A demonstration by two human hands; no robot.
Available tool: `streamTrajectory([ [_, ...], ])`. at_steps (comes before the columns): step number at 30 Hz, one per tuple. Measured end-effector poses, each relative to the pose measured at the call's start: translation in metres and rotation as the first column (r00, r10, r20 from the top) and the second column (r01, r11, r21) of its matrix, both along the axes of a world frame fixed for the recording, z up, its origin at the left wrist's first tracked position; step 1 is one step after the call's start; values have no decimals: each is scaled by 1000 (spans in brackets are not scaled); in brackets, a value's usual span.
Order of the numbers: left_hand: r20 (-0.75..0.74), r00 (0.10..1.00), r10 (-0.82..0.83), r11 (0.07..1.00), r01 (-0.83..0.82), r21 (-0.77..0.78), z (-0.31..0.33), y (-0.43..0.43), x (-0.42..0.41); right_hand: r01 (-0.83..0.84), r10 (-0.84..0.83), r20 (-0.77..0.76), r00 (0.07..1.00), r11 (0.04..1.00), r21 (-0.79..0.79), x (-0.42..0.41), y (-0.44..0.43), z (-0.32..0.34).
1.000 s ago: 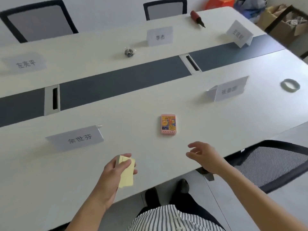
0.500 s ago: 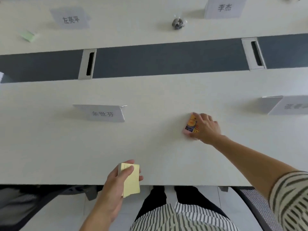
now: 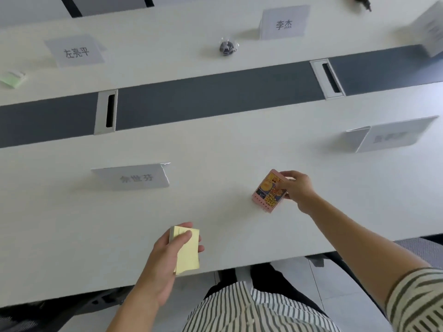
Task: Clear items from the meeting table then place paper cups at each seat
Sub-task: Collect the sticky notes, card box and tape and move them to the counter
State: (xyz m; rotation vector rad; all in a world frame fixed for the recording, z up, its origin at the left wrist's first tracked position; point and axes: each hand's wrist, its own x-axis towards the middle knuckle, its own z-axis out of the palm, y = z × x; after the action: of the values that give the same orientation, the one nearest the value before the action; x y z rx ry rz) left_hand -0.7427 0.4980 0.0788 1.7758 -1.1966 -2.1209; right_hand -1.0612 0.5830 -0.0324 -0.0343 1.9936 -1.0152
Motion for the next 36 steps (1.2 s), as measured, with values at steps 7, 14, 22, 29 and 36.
streamTrajectory([
  [7,-68,975,-210,978,209,-18,-5,-3,-11,429,-346,355,869,883,-189,26,90,58],
  [14,-143,891,-431,902,427,-60,1,30,-53,692,-430,649,628,689,-213,79,215,70],
  [22,-114,683,-721,692,716,-94,9,131,-105,870,-386,820,422,428,-245,156,326,59],
  [29,-83,490,-868,497,857,-135,15,264,-147,955,-460,838,294,170,-241,177,458,57],
  [36,-97,340,-935,348,934,-84,13,408,-175,999,-655,755,37,-5,-52,166,587,61],
])
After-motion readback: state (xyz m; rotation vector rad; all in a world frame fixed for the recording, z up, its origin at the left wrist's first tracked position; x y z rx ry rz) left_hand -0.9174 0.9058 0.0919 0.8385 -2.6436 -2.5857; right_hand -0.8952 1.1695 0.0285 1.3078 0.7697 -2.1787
